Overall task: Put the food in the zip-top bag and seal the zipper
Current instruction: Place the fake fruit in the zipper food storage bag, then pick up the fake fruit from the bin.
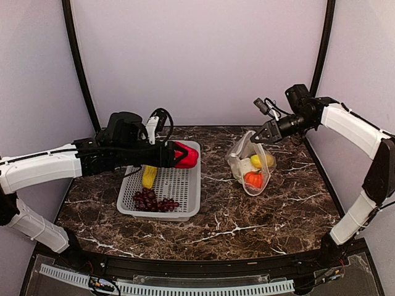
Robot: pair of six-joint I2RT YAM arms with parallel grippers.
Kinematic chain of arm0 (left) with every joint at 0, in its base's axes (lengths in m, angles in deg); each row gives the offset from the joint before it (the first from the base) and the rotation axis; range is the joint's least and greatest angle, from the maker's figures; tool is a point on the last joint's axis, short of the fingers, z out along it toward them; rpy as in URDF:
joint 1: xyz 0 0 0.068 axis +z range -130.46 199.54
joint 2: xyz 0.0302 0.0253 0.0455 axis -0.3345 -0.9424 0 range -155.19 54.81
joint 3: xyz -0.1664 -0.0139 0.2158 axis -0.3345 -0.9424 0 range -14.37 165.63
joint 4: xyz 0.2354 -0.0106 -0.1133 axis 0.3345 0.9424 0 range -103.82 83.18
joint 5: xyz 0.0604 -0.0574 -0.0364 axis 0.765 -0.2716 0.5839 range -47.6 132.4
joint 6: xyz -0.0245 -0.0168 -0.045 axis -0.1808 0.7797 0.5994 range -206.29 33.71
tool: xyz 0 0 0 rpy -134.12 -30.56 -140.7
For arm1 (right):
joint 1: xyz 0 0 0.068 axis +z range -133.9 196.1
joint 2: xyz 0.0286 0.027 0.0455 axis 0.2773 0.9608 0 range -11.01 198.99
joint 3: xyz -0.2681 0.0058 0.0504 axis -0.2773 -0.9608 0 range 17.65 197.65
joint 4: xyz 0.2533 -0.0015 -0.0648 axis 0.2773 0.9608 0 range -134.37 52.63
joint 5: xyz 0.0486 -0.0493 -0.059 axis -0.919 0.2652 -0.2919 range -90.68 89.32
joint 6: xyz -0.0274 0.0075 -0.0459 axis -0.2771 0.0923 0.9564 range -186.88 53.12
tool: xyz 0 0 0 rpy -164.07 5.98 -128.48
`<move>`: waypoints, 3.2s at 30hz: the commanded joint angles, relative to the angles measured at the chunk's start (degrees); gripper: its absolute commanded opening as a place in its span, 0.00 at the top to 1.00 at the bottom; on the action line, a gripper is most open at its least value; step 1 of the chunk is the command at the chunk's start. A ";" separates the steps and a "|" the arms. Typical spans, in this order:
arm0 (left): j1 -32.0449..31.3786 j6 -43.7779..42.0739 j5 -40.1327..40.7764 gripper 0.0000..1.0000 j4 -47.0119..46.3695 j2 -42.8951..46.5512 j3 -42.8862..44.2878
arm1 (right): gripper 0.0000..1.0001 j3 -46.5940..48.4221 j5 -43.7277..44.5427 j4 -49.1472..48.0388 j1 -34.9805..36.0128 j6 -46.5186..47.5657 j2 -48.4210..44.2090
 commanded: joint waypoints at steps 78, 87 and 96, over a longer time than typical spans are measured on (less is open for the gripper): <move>-15.10 -3.58 36.95 0.02 15.11 -5.15 5.81 | 1.00 4.55 -6.94 -1.59 -3.60 -3.30 1.81; -9.00 2.51 32.54 0.01 26.74 -3.83 1.90 | 1.00 -2.51 -9.59 -2.20 -0.78 0.77 3.57; -1.54 3.49 30.61 0.02 28.34 -5.70 1.51 | 1.00 -4.80 -8.48 -2.90 -0.73 1.55 2.38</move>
